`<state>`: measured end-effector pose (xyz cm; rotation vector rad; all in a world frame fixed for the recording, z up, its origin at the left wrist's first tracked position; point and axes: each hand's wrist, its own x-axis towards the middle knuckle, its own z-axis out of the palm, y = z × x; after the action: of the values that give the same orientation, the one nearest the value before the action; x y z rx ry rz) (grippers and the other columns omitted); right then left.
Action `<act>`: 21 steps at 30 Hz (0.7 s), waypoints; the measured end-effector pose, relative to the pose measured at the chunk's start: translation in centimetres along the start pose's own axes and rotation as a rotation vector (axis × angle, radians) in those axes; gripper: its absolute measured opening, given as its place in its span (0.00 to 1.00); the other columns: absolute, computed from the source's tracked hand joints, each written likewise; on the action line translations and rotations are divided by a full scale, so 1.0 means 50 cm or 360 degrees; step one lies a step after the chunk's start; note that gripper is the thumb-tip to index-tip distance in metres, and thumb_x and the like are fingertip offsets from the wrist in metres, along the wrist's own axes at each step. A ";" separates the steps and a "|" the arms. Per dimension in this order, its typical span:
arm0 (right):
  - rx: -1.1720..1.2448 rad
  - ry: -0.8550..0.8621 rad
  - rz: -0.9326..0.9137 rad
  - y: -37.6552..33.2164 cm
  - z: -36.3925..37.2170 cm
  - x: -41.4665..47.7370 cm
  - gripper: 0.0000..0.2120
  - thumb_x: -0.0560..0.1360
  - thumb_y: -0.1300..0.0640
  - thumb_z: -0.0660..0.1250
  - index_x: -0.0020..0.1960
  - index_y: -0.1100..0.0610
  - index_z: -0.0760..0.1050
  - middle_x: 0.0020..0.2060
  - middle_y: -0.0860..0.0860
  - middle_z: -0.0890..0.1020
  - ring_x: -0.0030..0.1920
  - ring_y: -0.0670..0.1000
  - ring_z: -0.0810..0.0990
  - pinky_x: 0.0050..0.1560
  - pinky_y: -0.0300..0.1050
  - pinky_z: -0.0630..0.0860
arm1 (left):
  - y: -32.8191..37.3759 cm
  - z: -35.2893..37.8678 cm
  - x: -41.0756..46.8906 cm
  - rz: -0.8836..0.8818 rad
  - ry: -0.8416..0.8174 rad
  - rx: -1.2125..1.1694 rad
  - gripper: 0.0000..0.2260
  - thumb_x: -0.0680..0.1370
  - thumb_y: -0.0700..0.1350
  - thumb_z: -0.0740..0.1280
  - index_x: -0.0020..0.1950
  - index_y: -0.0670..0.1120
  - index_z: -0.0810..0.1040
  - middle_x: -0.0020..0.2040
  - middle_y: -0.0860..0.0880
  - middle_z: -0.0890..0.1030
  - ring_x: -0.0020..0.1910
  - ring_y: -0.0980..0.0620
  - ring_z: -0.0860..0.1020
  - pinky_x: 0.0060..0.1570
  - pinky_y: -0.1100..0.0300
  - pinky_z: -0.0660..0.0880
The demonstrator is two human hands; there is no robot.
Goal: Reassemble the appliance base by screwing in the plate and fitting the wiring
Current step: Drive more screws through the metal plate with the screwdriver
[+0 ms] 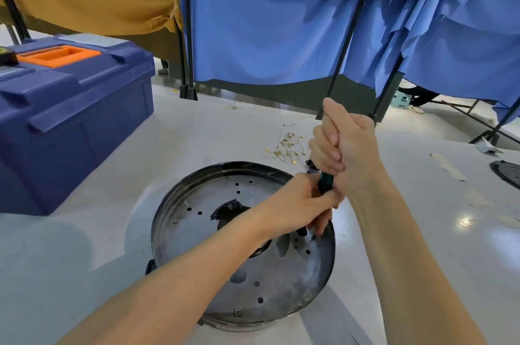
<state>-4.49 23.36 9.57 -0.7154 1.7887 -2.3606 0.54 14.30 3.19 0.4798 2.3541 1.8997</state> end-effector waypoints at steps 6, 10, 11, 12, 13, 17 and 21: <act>-0.0723 0.0950 -0.0563 0.033 0.029 -0.029 0.32 0.83 0.54 0.53 0.20 0.58 0.64 0.14 0.49 0.68 0.16 0.49 0.67 0.21 0.38 0.65 | 0.005 0.004 -0.004 0.0072 -0.0094 0.0111 0.11 0.77 0.40 0.58 0.35 0.48 0.69 0.24 0.48 0.73 0.25 0.51 0.69 0.28 0.60 0.67; -0.0080 -0.0024 0.0042 -0.003 -0.013 -0.012 0.30 0.80 0.52 0.61 0.19 0.56 0.64 0.14 0.52 0.65 0.15 0.51 0.61 0.19 0.37 0.60 | 0.008 -0.002 -0.004 0.0017 -0.0139 0.0061 0.18 0.82 0.43 0.59 0.32 0.44 0.68 0.26 0.43 0.73 0.28 0.46 0.69 0.36 0.55 0.69; 0.0096 -0.0356 0.0249 -0.018 -0.025 -0.006 0.30 0.79 0.49 0.61 0.20 0.57 0.64 0.14 0.52 0.64 0.14 0.50 0.61 0.18 0.36 0.60 | 0.009 -0.002 -0.003 0.0010 -0.0155 0.0070 0.18 0.83 0.43 0.59 0.32 0.43 0.68 0.27 0.42 0.72 0.28 0.46 0.69 0.36 0.55 0.69; 0.0221 -0.0583 0.0362 -0.024 -0.034 -0.002 0.30 0.79 0.49 0.60 0.19 0.57 0.63 0.14 0.51 0.64 0.13 0.49 0.60 0.16 0.35 0.59 | 0.009 -0.001 -0.001 0.0008 -0.0172 0.0082 0.18 0.82 0.43 0.58 0.32 0.43 0.67 0.27 0.42 0.72 0.28 0.46 0.69 0.36 0.56 0.69; 0.0297 -0.0680 0.0390 -0.025 -0.037 -0.001 0.31 0.80 0.50 0.59 0.19 0.57 0.63 0.13 0.51 0.63 0.12 0.48 0.58 0.15 0.33 0.56 | 0.009 0.000 0.000 0.0003 -0.0180 0.0088 0.18 0.82 0.42 0.58 0.32 0.43 0.67 0.26 0.42 0.72 0.28 0.46 0.68 0.35 0.57 0.69; 0.0069 -0.0229 0.0108 -0.002 -0.005 -0.002 0.31 0.82 0.57 0.57 0.20 0.58 0.60 0.13 0.50 0.59 0.13 0.48 0.54 0.19 0.30 0.53 | 0.003 -0.002 -0.001 -0.0005 -0.0083 0.0025 0.19 0.82 0.45 0.60 0.31 0.43 0.70 0.26 0.44 0.74 0.27 0.48 0.71 0.34 0.61 0.70; -0.0543 0.0604 -0.0413 0.027 0.033 -0.022 0.32 0.83 0.57 0.53 0.21 0.65 0.62 0.15 0.55 0.62 0.15 0.51 0.61 0.20 0.36 0.58 | 0.000 -0.005 -0.011 0.0014 -0.0111 -0.0046 0.14 0.82 0.40 0.59 0.35 0.44 0.70 0.28 0.43 0.74 0.28 0.50 0.73 0.35 0.58 0.72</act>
<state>-3.12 21.87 8.29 -0.5911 2.4348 -2.5150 1.00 13.90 3.18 0.5460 2.2818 1.8858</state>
